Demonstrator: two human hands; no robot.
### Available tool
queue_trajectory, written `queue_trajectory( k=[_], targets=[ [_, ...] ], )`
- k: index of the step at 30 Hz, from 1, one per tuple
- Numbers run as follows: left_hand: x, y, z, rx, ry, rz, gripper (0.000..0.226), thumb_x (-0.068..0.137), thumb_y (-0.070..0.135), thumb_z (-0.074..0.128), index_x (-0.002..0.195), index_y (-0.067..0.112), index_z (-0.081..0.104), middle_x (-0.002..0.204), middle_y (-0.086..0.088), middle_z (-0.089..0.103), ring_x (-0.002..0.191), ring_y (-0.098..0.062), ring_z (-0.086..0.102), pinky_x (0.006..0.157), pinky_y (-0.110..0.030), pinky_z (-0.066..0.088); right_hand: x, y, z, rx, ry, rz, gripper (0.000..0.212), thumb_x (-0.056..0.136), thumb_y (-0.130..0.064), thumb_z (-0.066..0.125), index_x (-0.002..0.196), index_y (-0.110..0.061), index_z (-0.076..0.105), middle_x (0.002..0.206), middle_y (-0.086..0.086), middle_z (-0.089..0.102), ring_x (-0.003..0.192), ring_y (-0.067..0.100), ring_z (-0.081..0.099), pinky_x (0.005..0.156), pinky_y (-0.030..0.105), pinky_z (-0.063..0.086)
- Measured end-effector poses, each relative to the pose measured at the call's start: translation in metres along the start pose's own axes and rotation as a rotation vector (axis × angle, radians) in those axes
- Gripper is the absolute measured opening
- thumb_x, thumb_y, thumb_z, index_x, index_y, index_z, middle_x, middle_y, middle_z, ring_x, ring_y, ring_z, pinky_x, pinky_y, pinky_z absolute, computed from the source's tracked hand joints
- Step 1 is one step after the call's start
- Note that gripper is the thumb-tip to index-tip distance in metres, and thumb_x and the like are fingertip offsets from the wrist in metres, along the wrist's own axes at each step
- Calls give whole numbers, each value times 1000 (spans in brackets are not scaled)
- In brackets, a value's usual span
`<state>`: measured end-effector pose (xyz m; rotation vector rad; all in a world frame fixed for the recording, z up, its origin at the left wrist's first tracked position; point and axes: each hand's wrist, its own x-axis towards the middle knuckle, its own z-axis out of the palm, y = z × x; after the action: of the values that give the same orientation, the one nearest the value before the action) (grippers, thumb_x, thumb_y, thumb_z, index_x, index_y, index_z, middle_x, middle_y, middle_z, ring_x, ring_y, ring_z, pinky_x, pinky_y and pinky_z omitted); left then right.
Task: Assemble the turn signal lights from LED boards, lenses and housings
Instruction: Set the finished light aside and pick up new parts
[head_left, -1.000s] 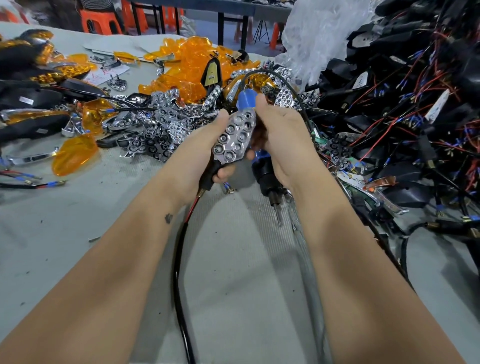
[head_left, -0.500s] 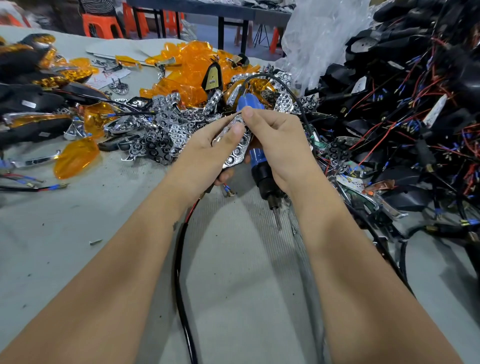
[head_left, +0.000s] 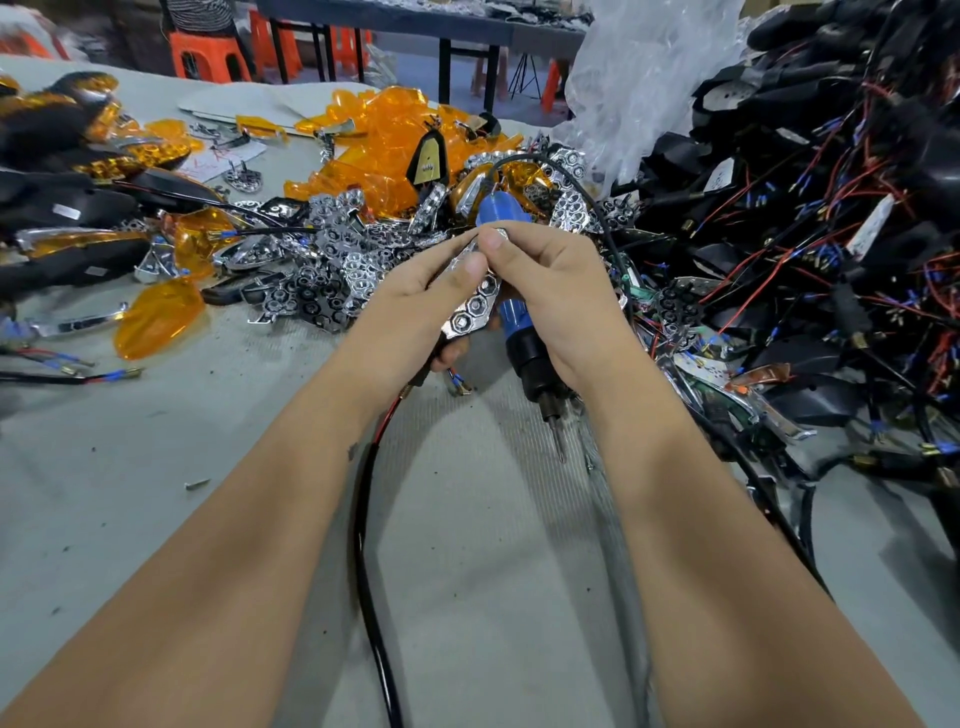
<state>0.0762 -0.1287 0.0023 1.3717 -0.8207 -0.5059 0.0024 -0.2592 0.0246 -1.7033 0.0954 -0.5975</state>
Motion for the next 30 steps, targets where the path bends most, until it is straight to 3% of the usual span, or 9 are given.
queue_trajectory(
  k=[6, 11, 14, 17, 19, 22, 24, 26, 30],
  targets=[
    [2, -4, -3, -120, -22, -30, 33, 101, 48, 46, 123, 32, 65, 85, 5, 67, 53, -14, 42, 46, -22, 34, 0, -2, 2, -15, 70, 53, 22, 100, -17, 58, 108, -2, 73, 92, 26, 65, 82, 27, 55, 56, 31, 52],
    [2, -5, 1, -86, 32, -27, 37, 99, 52, 44, 127, 36, 64, 84, 17, 62, 49, -10, 42, 45, -20, 35, -2, -4, 5, -68, 119, 41, 20, 99, -16, 60, 105, -3, 74, 97, 18, 73, 91, 18, 60, 97, 45, 50],
    [0, -3, 2, -17, 53, -37, 43, 98, 58, 41, 128, 36, 61, 94, -2, 61, 50, -12, 42, 45, -21, 34, -1, -2, 6, -70, 128, 24, 22, 99, -17, 60, 99, 0, 74, 81, 14, 61, 78, 22, 52, 77, 45, 54],
    [1, -1, 1, -11, 72, -84, 46, 95, 62, 43, 129, 36, 59, 85, 16, 67, 48, -12, 47, 45, -21, 37, 0, -1, 8, -130, 153, -22, 30, 100, -19, 58, 99, 10, 69, 82, 37, 59, 71, 23, 47, 58, 28, 49],
    [2, 1, -1, -65, 36, -107, 41, 94, 58, 50, 124, 34, 63, 79, 23, 65, 50, -13, 52, 45, -21, 40, 0, -2, 9, -178, 167, -50, 34, 101, -20, 57, 97, 13, 66, 90, 43, 56, 72, 20, 46, 63, 28, 43],
    [2, 1, -4, -100, -47, -50, 21, 100, 41, 53, 102, 27, 70, 79, 11, 62, 53, -12, 54, 47, -19, 42, 0, -3, 8, -187, 192, -48, 40, 101, -22, 57, 95, 18, 62, 81, 38, 54, 71, 19, 41, 67, 31, 37],
    [1, 0, -4, -52, -44, -12, 21, 101, 38, 52, 95, 27, 69, 85, -3, 58, 55, -11, 51, 49, -18, 40, 1, -2, 6, -151, 178, -35, 48, 103, -25, 54, 95, 22, 55, 73, 30, 50, 67, 23, 40, 64, 31, 41],
    [1, -1, -4, -27, -22, 14, 20, 101, 39, 51, 98, 28, 68, 88, -6, 54, 56, -11, 50, 50, -18, 39, 1, -1, 2, -95, 110, -12, 53, 103, -31, 52, 100, 23, 53, 84, 36, 55, 72, 32, 48, 72, 38, 48],
    [1, -2, -5, -21, -2, 31, 24, 99, 40, 51, 112, 28, 67, 94, 14, 68, 57, -9, 53, 53, -17, 43, 0, -4, -2, -108, 8, -6, 24, 97, -19, 64, 104, 4, 66, 92, 31, 58, 84, 22, 54, 79, 41, 54]
  ],
)
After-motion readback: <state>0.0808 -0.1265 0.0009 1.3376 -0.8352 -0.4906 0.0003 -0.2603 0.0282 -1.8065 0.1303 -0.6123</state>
